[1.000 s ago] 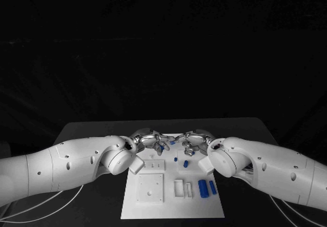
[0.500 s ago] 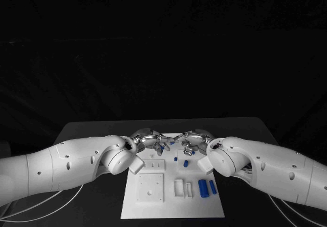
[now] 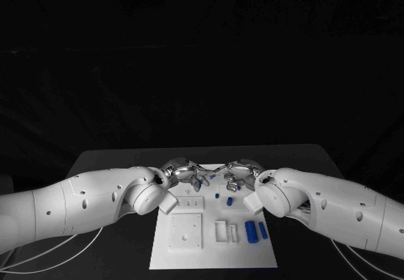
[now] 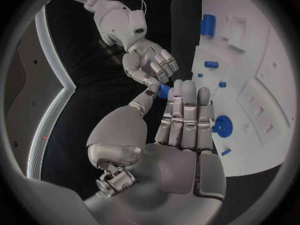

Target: Assemble the parts on the task board

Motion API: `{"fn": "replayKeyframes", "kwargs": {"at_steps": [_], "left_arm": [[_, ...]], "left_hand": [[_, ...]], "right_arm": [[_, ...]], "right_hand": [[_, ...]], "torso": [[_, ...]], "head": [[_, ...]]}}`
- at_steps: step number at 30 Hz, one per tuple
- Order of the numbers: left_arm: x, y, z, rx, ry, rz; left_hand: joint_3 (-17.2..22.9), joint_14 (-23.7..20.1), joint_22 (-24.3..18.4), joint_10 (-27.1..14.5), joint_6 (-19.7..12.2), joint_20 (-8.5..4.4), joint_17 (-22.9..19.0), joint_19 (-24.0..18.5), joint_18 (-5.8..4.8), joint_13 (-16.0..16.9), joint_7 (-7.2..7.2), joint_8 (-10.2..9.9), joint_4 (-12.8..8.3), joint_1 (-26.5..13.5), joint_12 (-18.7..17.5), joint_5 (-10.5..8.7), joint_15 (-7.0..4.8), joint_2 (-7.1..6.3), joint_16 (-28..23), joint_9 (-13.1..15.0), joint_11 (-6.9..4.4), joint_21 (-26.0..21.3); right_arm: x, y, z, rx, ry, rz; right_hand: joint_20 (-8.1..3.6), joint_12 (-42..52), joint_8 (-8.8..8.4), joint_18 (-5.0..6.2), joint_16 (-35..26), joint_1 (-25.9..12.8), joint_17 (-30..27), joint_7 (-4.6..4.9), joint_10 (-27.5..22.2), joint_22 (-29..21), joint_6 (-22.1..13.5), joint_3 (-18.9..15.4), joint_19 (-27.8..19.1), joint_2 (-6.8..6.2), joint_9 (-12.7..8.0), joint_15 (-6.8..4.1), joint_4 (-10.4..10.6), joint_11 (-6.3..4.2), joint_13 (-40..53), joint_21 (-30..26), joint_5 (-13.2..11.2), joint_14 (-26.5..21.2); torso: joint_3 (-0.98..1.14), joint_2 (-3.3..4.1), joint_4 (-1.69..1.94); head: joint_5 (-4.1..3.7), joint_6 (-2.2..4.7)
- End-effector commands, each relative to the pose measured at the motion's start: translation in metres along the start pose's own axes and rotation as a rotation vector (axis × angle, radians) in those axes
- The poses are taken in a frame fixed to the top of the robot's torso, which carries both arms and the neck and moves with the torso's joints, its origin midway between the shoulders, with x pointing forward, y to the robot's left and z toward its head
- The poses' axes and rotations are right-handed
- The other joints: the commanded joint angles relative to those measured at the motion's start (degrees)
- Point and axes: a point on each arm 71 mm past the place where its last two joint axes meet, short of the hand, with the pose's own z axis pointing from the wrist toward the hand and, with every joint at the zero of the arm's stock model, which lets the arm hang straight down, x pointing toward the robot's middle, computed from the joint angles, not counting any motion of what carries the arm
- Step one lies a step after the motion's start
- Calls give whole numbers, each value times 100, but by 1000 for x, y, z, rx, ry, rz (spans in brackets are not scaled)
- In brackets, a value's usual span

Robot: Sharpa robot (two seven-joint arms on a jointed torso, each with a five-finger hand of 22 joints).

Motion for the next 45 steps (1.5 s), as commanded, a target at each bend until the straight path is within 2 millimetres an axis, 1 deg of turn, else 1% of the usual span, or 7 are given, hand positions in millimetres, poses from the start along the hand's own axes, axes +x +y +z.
{"fn": "replayKeyframes", "kwargs": {"at_steps": [1,8,32,37,41,43,45], "left_arm": [[4,-4,1,31,25,0],[3,-5,1,41,12,-3],[-1,-5,0,53,-24,-15],[-1,-5,0,50,-24,-17],[-2,-5,-1,47,-28,-17],[-2,-4,-1,46,-27,-17],[-2,-4,-1,45,-25,-18]], "left_hand": [[15,13,45,98,82,-322,13,-9,-22,-15,-15,40,-83,37,-61,-13,-43,71,-20,-20,-4,-30],[414,36,74,281,178,-337,37,38,-44,-57,-49,105,-1,200,-211,-32,-56,-15,-17,-73,-29,-45],[971,139,111,686,435,-380,128,141,-44,-24,-173,306,91,291,-322,-33,-136,54,100,-59,-124,16],[1136,143,113,749,470,-385,137,147,-44,-4,-190,343,116,261,-336,-17,-145,34,107,-48,-140,22],[1294,164,118,824,519,-390,153,159,-44,38,-212,397,46,98,-348,125,-163,38,124,-28,-161,37],[1380,191,123,899,562,-402,180,184,-44,105,-236,464,-74,-165,-328,520,-185,58,161,20,-188,76],[1407,195,122,922,584,-409,189,188,-44,138,-249,494,-134,-279,-307,626,-193,89,174,45,-201,88]], "right_arm": [[5,0,0,1,32,-2],[6,0,0,8,43,-3],[8,-1,0,12,71,-9],[7,-1,0,12,70,-10],[6,-1,0,7,70,-10],[6,-1,1,6,69,-10],[6,-1,1,6,69,-10]], "right_hand": [[-45,3,27,351,-31,-15,-6,76,-8,36,80,13,-6,55,6,-40,-21,12,11,7,11,13],[-45,2,27,351,-31,-18,-6,76,-9,36,80,15,-6,56,5,-40,-24,13,11,7,11,13],[-41,-27,16,351,-37,-64,-9,84,-38,31,66,16,-14,56,-2,-33,-35,20,-1,0,56,2],[-29,-52,-3,351,-48,-208,-11,99,-66,29,32,-98,-34,99,-15,-17,-97,36,2,-7,345,-30],[-8,-89,-38,351,-69,-462,-19,128,-117,22,-35,-333,-65,31,-32,13,-60,68,-4,-26,597,-72],[-8,-101,-46,351,-76,-552,-24,135,-137,19,-55,-499,-79,29,-37,20,-98,73,-4,-33,664,-88],[-8,-110,-54,351,-83,-604,-29,141,-150,16,-70,-596,-90,31,-42,25,-107,77,-6,-41,719,-101]], "torso": [[0,4,3],[-2,5,1],[1,8,-1],[2,7,-2],[4,8,-5],[3,8,-7],[2,9,-5]], "head": [[-1,-1],[-1,-5],[3,-28],[6,-27],[9,-27],[9,-31],[10,-31]]}}
